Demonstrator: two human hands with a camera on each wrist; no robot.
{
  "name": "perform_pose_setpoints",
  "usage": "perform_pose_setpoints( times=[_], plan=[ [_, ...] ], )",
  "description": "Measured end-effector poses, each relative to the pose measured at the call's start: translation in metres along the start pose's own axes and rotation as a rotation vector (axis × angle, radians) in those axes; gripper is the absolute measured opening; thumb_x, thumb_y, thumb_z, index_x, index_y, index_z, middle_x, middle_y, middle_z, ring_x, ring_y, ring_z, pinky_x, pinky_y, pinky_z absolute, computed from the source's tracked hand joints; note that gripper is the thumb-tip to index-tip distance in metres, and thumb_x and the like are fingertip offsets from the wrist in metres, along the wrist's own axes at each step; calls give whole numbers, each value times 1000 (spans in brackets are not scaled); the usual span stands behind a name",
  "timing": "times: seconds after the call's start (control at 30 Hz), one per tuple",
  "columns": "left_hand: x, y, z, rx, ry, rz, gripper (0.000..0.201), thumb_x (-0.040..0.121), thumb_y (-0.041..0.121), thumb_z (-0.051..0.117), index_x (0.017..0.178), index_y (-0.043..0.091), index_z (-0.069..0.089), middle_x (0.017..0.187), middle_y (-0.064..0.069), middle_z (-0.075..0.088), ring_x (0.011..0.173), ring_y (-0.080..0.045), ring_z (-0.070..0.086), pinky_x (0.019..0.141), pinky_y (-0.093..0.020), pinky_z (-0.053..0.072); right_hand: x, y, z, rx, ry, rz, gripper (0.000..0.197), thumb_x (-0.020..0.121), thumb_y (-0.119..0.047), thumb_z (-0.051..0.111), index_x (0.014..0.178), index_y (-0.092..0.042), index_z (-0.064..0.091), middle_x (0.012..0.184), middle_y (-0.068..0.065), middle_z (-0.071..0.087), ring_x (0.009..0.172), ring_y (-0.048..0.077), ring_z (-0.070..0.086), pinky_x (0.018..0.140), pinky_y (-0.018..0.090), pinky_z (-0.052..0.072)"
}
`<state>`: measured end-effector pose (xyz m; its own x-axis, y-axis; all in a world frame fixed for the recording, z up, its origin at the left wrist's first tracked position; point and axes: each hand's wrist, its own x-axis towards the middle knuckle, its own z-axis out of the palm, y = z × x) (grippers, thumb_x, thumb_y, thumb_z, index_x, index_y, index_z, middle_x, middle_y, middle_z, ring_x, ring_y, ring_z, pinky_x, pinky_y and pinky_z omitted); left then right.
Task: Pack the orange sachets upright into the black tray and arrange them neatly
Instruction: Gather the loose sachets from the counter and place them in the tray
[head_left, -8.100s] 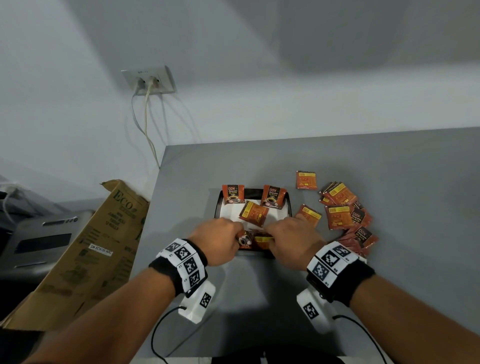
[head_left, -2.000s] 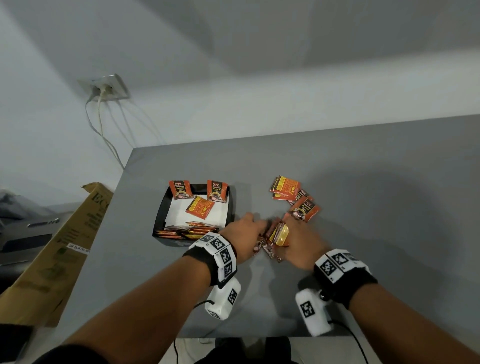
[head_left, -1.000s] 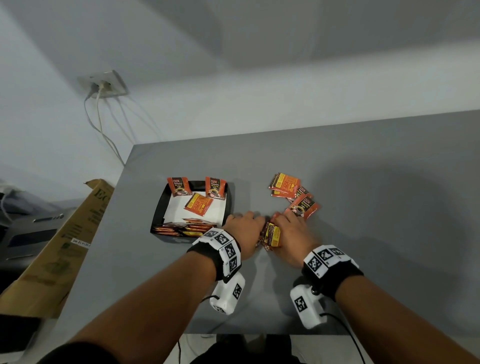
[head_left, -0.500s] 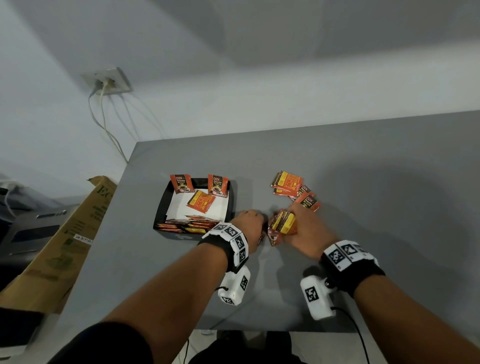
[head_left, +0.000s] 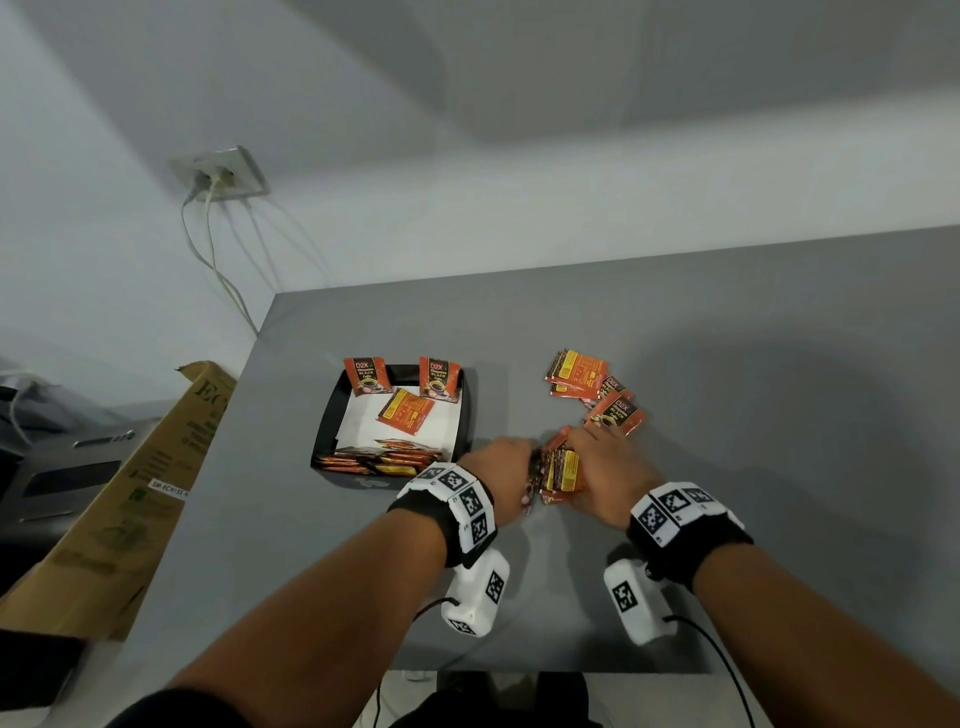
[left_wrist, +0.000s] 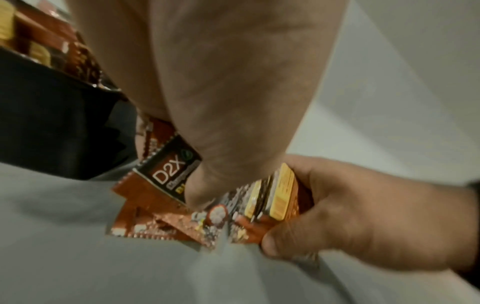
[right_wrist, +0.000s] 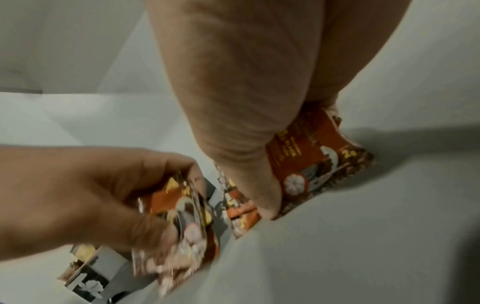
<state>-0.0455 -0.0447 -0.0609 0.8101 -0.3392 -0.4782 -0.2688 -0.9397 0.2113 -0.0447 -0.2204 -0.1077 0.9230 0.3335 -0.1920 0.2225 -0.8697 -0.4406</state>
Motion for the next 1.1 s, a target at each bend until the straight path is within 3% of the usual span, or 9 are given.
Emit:
perform_pose_setpoints(
  times=[0.13,0.23,0.4,0.57,0.67,0.8,0.93,1.03,1.1],
  plan=[
    [8,0,-16,-144,108,-63,45,86,19,70,122,10,45,119,-12,57,109,-28,58,95,-43,52,-11,5,-6,139,1,10,57,76,-41,80,124,-24,55,121,-3,58,111,17,52,98,33,44],
    [20,5,-23,-272,158,-89,40,85,15,67,119,12,47,119,-10,58,111,-27,57,96,-38,51,-25,20,-28,404,-9,94,32,70,-33,85,96,-33,67,95,-13,68,86,3,63,81,26,48],
    [43,30,-10,-332,98,-68,48,82,19,72,126,13,54,124,-11,59,114,-30,58,99,-38,49,-36,52,-51,647,134,237,12,73,-11,80,79,-17,72,73,1,75,73,21,72,82,46,56],
    [54,45,6,-189,127,-8,66,80,38,79,135,19,48,127,-7,59,118,-28,55,101,-37,41,-44,57,-40,774,203,351,24,72,-10,85,88,-24,74,84,-6,77,87,18,72,91,43,54],
    [48,38,2,-283,148,-27,60,79,27,80,128,21,45,118,-6,58,108,-27,60,93,-37,49,-46,59,-35,883,201,358,27,77,-13,84,99,-23,73,92,-4,78,94,20,72,94,43,54],
    [21,10,-30,-539,158,2,71,80,3,77,133,24,35,107,2,62,83,-17,66,73,-32,59,-37,37,-55,1142,182,284,19,85,-11,72,102,-19,71,94,5,77,93,22,74,74,32,58],
    [-15,-50,-87,-461,294,21,50,82,16,79,124,18,52,109,2,65,90,-14,64,73,-22,51,0,-9,-66,1347,137,215,29,80,-14,77,108,-20,75,110,18,73,102,40,67,88,53,54],
    [-37,-113,-115,-403,343,-40,33,85,18,76,108,14,53,97,-2,66,83,-18,65,63,-23,46,30,-63,-72,1247,79,97,31,85,-7,65,115,-16,68,106,11,75,96,28,71,79,42,59],
    [-47,-148,-116,-349,336,-92,31,87,20,74,108,12,53,95,-3,66,83,-18,65,63,-25,46,44,-103,-74,861,115,5,18,86,-15,67,102,-22,67,91,-2,75,84,11,71,74,31,58]
  ],
)
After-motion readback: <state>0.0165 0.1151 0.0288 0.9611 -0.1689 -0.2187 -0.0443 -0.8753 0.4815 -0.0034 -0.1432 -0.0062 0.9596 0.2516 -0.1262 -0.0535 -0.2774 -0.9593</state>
